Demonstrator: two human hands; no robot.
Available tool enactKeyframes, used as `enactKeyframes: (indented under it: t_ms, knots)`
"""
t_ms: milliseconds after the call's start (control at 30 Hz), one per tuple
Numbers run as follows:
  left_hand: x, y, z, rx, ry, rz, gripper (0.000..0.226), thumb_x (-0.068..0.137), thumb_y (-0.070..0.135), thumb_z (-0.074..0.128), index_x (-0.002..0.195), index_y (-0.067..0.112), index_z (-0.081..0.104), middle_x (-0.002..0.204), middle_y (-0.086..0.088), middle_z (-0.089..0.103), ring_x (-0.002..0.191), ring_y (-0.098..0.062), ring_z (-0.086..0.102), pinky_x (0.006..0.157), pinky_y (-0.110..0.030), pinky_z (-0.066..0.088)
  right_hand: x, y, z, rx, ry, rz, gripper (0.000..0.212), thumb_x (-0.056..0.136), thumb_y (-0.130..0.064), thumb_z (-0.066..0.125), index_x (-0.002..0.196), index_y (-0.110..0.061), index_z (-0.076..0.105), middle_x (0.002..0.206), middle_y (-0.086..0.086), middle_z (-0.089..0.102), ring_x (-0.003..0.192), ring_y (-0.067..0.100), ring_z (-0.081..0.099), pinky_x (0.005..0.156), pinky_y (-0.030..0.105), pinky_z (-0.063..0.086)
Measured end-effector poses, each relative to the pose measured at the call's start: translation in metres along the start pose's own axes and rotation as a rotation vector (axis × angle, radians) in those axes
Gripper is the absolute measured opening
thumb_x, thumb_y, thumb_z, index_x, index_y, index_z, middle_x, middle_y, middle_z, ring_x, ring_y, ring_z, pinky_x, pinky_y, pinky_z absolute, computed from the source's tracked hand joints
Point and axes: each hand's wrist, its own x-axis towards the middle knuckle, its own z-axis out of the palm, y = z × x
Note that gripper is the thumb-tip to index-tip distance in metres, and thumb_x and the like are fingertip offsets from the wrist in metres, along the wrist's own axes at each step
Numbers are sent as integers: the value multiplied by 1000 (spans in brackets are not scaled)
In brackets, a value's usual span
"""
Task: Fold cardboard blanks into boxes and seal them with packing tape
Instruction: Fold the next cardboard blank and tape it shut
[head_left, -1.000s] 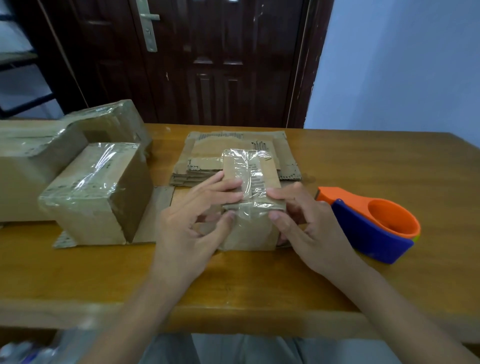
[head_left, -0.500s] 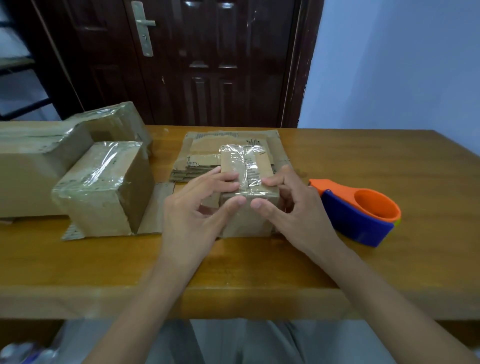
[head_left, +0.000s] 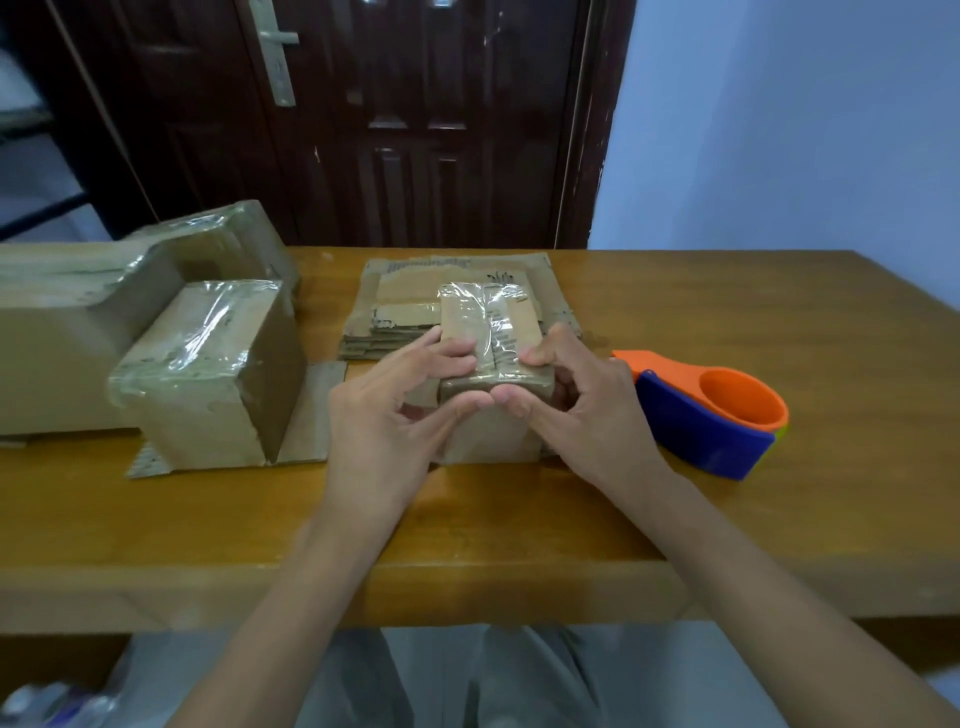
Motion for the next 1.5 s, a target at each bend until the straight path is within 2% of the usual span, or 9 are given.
enactKeyframes:
  t_ms: [100,267,567,700,867,1033,1167,1300,1500]
  knots:
    - [2,0,4,-45,49,-59,30,80,24,86,106,12,81,116,3,78,126,-7,66,104,-22,54,-1,-3,6,16,67,6,34,97,-49,66,103,-16,64,67,-18,49,56,5,51,54,15,37]
    - [2,0,0,-66,3,-80,24,86,24,82,109,16,82,118,7,77,127,-4,64,106,-26,54,-2,-2,2,50,-3,3,27,101,-53,57,105,-26,57,64,-7,52,52,16,58,47,40,50]
    - [0,7,-1,17,7,-21,24,100,36,65,119,26,77,121,13,75,128,-2,63,102,-37,58,-7,-5,5,-10,22,-57,27,112,-38,42,105,-19,60,70,-11,57,56,9,62,46,36,51]
    - [-2,16,-14,17,-32,-53,27,99,40,65,118,27,78,122,14,75,123,-3,66,100,-41,59,-13,-17,2,-22,-4,-30,29,110,-52,39,109,-29,57,78,-10,60,62,11,64,50,38,54]
    - [-16,25,-51,58,-72,-56,30,91,37,75,119,26,79,128,18,71,124,4,61,96,-34,60,-20,-40,10,-70,-33,-30,45,107,-67,33,119,-32,59,101,-12,69,89,4,70,58,31,59]
    - [-17,35,-85,57,-5,-48,33,88,19,81,120,24,77,130,15,71,120,5,63,87,-16,58,-7,-78,23,-21,85,-176,49,108,-60,38,113,-18,63,89,-12,65,72,2,66,50,15,49]
    - [-26,26,-106,137,5,-13,32,86,22,82,118,22,78,128,14,71,110,11,64,86,-10,54,-7,-86,42,5,25,-198,43,109,-60,35,115,-24,57,93,-11,66,74,6,68,47,22,53]
    - [-39,-1,-116,210,-1,-62,34,88,24,81,122,25,76,132,16,69,115,5,65,91,-23,60,-4,-77,76,-103,-36,-224,38,111,-57,32,115,-26,54,88,-12,64,68,4,63,51,27,54]
    - [-38,-20,-125,259,21,-84,34,90,21,80,123,25,75,134,16,68,119,6,62,93,-16,57,6,-77,106,-45,-55,-187,35,111,-52,36,117,-23,54,86,-10,61,68,7,61,54,29,51]
